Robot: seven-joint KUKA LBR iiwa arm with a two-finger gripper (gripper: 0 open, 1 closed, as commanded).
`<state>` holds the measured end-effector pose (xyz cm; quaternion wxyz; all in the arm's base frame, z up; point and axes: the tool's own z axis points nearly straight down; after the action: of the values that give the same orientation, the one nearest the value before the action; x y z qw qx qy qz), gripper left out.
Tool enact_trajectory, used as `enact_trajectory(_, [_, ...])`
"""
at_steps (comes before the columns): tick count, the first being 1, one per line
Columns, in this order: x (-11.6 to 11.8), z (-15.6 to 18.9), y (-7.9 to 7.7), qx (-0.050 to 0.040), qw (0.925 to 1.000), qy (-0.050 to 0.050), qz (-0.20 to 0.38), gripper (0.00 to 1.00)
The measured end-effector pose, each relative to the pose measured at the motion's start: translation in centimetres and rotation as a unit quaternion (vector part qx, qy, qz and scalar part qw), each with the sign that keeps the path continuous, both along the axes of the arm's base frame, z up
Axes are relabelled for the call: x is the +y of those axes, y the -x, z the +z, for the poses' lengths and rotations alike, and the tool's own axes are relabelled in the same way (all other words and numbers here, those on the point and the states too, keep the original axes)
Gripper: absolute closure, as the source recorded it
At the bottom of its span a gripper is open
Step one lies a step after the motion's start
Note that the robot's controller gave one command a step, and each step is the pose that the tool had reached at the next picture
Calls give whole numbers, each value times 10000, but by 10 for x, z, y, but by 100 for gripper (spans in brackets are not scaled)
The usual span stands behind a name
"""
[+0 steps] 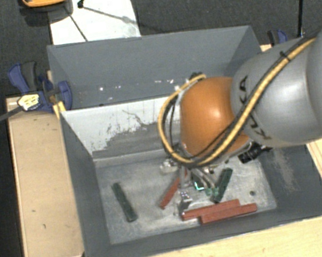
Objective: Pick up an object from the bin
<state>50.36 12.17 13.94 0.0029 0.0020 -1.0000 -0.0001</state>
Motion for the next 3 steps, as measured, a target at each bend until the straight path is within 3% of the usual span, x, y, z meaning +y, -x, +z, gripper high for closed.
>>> enact_trajectory(1, [0, 3, -2, -37, 10000, -5, -18, 0])
enact_trajectory(2, [-12, -65, -26, -63, 9962, -10, 867, 100])
enact_trajectory(3, [-12, -65, -26, -62, 9963, -10, 858, 100])
